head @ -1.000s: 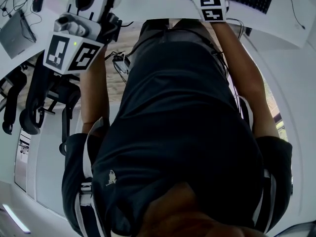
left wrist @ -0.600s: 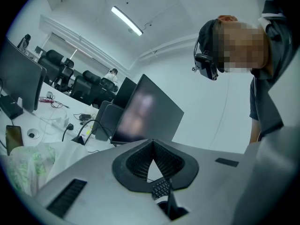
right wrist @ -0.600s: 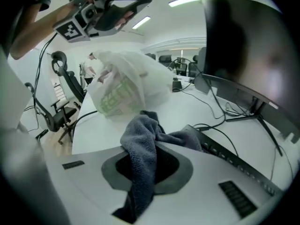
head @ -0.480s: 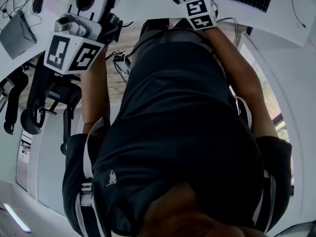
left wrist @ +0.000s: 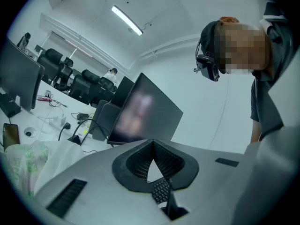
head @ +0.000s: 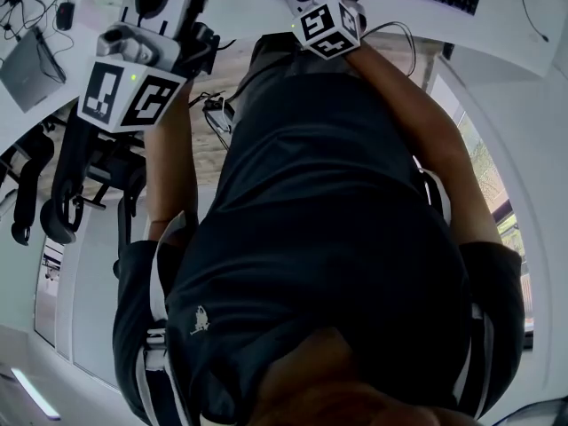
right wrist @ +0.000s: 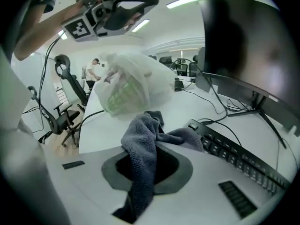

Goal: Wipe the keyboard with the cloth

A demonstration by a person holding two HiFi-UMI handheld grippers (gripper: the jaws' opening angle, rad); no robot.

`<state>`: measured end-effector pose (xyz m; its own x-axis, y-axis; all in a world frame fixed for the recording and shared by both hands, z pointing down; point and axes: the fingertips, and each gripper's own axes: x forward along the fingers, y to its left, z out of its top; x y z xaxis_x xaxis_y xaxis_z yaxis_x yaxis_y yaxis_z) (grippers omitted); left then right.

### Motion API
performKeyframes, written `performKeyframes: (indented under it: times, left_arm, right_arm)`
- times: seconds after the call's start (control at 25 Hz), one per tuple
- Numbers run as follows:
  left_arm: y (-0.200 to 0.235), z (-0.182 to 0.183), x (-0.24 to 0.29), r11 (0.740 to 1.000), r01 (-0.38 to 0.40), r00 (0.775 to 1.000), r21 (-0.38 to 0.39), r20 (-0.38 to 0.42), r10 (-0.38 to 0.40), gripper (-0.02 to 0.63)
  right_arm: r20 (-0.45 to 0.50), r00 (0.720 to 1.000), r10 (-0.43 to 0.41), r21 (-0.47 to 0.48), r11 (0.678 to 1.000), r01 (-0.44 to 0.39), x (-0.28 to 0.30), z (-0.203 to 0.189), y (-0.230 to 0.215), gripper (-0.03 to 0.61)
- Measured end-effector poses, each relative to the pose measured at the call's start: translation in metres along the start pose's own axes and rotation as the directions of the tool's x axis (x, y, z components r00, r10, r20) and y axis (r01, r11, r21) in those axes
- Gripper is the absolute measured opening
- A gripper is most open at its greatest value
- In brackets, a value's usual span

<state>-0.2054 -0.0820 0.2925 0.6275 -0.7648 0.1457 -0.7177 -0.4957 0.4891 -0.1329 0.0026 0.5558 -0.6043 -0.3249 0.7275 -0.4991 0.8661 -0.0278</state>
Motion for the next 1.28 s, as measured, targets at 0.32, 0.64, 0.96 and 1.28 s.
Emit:
performKeyframes:
  times: [0.32,0.64,0.96,1.28]
  left_arm:
    - [-0.003,-0.002,0.002,0.999,-0.037,0.999,0.01,0.002,0.037,0.005]
    - [-0.026,0.02,0.006,0.997,-0.058,0.997,0.053,0.059,0.055,0.005]
    - [-0.064,0.039,0.018,0.992,-0.07,0.992,0.107,0.108,0.059,0.005]
    - [-0.123,0.043,0.054,0.985,-0.052,0.993,0.165,0.109,0.034,0.005]
  right_arm:
    - [-0.06,0.985,-0.16,0.102,0.981,0.165,-0.077,-0.075,-0.085,0.038]
    - [-0.064,0.957,-0.283,0.288,0.913,0.29,-0.154,-0.081,-0.147,0.038]
    - [0.352,0.869,-0.349,0.258,0.928,0.268,-0.288,0.073,-0.196,0.038]
    - [0.562,0.748,-0.352,0.207,0.936,0.285,-0.416,0.124,-0.216,0.034]
